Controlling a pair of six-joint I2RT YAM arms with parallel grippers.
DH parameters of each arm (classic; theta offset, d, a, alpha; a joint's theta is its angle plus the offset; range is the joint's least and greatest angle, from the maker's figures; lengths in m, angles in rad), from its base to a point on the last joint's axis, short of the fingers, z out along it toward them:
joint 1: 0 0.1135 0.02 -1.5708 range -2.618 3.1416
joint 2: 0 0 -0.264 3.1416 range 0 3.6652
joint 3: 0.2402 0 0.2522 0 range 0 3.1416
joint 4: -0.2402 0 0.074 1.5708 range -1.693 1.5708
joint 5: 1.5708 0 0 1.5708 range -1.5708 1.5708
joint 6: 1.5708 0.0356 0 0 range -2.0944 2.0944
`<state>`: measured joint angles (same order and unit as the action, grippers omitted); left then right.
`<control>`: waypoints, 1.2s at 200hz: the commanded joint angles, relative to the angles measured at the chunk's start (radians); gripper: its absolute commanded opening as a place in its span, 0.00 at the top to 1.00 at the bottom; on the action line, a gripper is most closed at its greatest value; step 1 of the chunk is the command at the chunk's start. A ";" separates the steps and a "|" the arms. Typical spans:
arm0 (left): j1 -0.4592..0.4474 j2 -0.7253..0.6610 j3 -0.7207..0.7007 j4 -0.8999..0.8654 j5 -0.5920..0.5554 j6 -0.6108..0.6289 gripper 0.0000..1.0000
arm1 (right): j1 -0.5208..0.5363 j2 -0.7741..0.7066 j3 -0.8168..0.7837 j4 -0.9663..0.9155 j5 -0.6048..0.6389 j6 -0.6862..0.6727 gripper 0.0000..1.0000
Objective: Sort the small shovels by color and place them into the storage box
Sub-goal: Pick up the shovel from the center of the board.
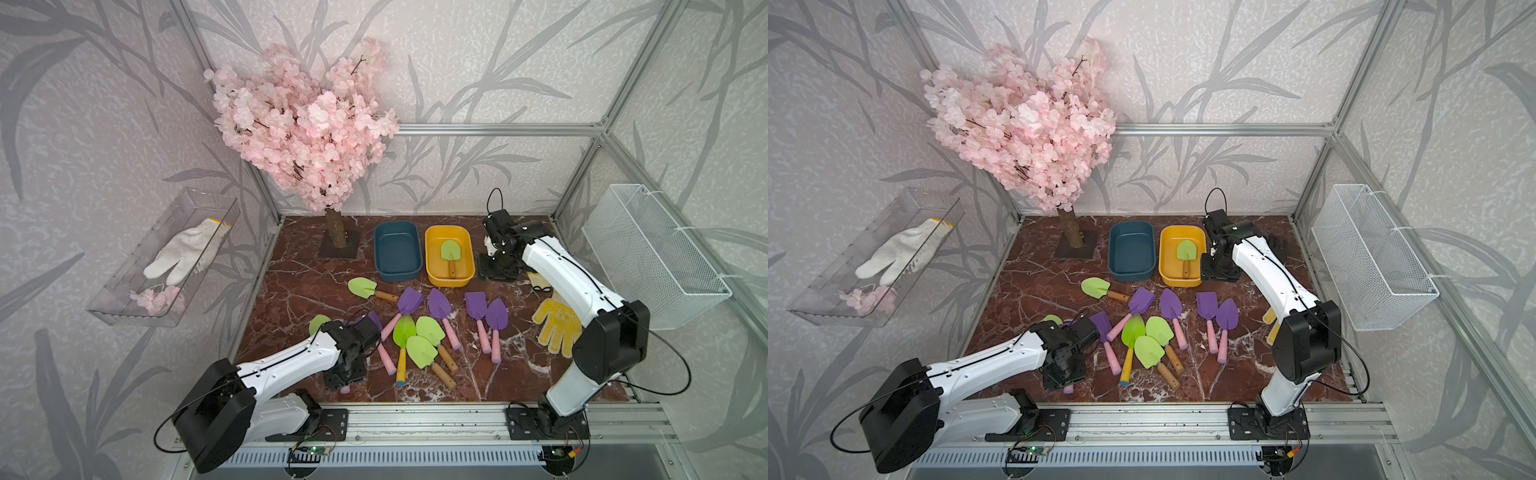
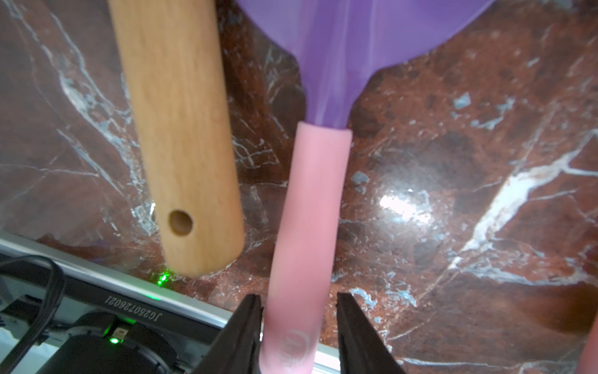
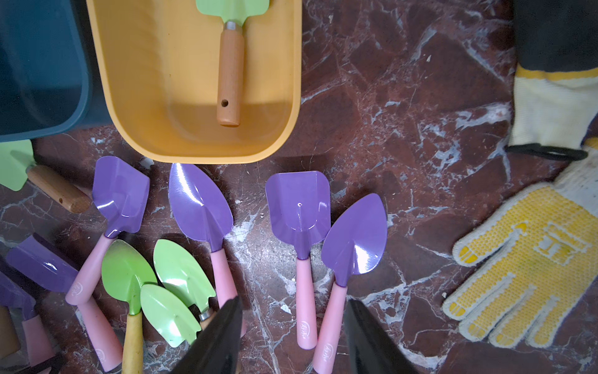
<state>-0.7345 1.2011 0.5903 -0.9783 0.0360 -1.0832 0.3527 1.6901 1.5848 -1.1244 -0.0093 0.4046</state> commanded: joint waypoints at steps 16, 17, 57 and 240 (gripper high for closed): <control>0.004 -0.001 0.021 -0.023 0.001 0.017 0.60 | 0.006 0.011 0.011 0.008 -0.002 0.014 0.44; 0.004 0.000 0.021 -0.023 0.002 0.017 0.60 | 0.006 0.011 0.011 0.008 -0.002 0.014 0.44; 0.004 0.004 0.018 -0.018 0.004 0.020 0.64 | 0.005 0.008 0.011 0.008 0.008 0.013 0.44; 0.003 0.000 0.029 -0.011 -0.026 0.032 0.71 | 0.007 -0.001 -0.013 0.034 -0.006 0.022 0.45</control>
<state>-0.7345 1.2011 0.5903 -0.9749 0.0357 -1.0660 0.3557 1.6901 1.5841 -1.0958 -0.0097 0.4191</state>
